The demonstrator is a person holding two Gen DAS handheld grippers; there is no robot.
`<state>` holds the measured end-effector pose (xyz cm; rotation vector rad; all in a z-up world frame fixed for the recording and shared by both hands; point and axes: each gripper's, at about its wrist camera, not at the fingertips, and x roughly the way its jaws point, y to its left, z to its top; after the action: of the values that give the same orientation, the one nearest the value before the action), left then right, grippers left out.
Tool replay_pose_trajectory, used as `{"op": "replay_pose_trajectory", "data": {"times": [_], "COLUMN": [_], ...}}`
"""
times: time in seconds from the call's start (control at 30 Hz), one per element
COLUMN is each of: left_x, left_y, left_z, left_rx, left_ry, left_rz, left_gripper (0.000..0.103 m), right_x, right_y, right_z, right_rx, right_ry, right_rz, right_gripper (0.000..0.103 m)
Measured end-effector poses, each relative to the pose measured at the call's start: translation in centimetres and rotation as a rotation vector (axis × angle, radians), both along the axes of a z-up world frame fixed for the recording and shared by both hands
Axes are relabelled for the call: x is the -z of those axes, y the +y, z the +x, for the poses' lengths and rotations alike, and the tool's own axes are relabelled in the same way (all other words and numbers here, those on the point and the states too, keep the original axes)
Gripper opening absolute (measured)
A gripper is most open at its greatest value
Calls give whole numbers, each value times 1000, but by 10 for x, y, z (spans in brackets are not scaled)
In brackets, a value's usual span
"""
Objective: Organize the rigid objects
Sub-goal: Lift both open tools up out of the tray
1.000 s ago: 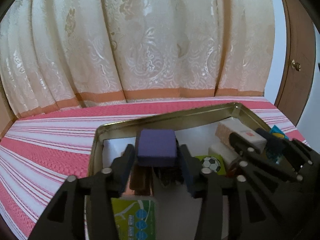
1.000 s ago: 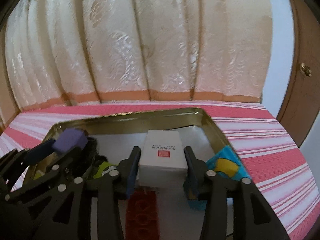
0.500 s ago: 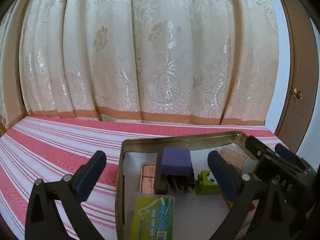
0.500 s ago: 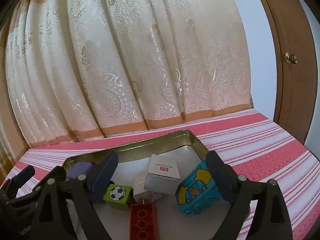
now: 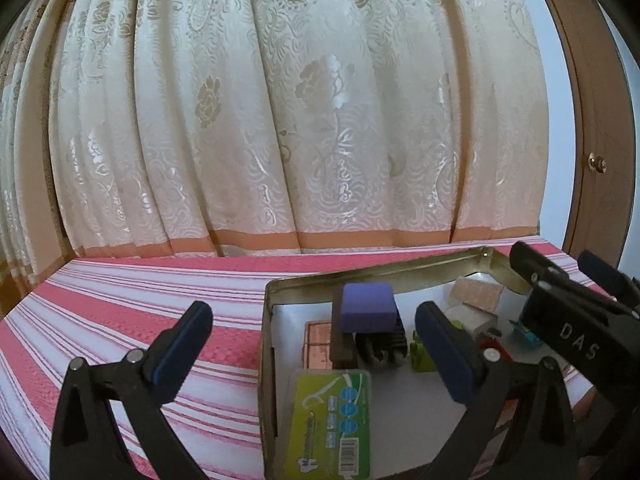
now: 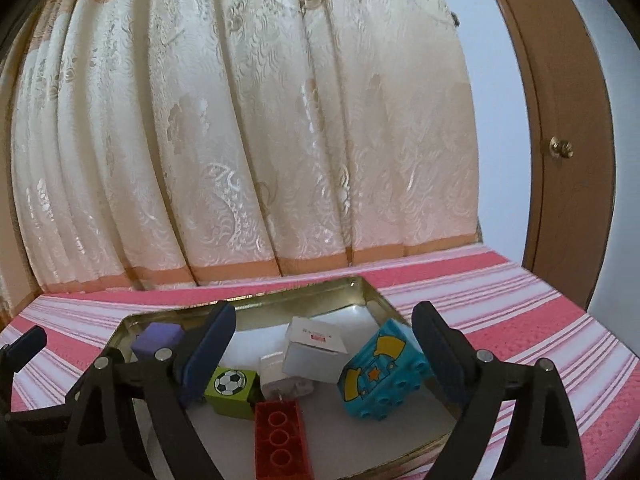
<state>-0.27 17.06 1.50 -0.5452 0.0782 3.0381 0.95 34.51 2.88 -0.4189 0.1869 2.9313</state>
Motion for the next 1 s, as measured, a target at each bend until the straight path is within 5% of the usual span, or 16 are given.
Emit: {"op": "replay_pose_trajectory", "data": {"times": [1.0], "left_x": [-2], "left_y": [-5], "left_z": [35], "left_rx": [0], "left_ry": [70], "left_rz": [-46], "left_gripper": [103], "right_x": [-6], "right_y": [-18], "right_z": [67], "right_rx": [118], "right_ry": [91], "right_rz": [80], "right_gripper": [92]}}
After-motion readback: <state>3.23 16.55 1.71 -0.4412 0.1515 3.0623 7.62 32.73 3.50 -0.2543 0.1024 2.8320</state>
